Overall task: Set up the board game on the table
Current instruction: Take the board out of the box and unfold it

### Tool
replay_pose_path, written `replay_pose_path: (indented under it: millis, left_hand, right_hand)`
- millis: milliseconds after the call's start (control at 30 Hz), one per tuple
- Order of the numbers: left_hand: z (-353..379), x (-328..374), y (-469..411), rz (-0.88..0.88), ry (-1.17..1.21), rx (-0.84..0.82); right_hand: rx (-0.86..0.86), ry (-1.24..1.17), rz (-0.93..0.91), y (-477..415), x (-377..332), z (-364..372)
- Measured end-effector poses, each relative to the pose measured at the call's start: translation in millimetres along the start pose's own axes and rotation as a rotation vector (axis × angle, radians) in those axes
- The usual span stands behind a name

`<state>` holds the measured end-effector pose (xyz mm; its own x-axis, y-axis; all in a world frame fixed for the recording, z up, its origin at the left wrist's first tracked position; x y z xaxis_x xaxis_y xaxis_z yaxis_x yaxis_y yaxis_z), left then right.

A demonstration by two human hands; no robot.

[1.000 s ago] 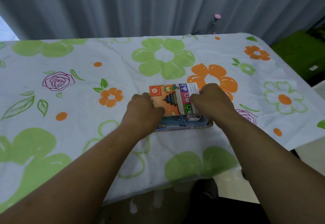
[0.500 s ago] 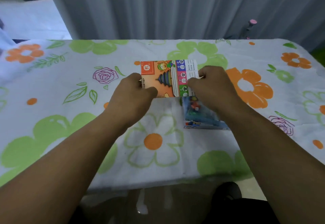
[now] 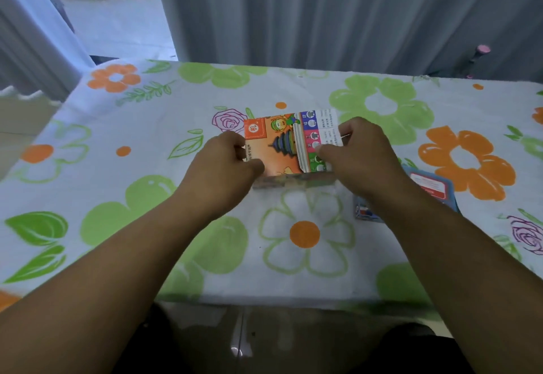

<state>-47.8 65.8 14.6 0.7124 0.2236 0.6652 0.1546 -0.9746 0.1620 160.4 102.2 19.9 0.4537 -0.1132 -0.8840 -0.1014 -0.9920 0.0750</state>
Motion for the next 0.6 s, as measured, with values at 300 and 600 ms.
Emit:
replay_pose_path:
  millis: [300,600]
  left_hand:
    - [-13.0,-11.0,-3.9,-0.130,0.355,-0.056]
    - [-17.3,-20.1,-8.8,-0.137,0.255,-0.153]
  right_hand:
    - [-0.192,-0.556,0.300,9.2,3.4,21.9]
    - [-0.096,-0.755,0.332,-0.6,15.7,13.6]
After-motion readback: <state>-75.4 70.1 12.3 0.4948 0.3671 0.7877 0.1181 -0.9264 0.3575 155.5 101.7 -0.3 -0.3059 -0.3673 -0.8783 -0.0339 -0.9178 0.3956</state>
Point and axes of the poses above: each hand's wrist, its own y-axis away from the middle knuckle, its own z-axis out of the palm, x = y × z, the point moved 6 cm from there along -y, towards the middle knuckle, and after that the axes turned 12 degrees about -y, right-handed, at the moved point
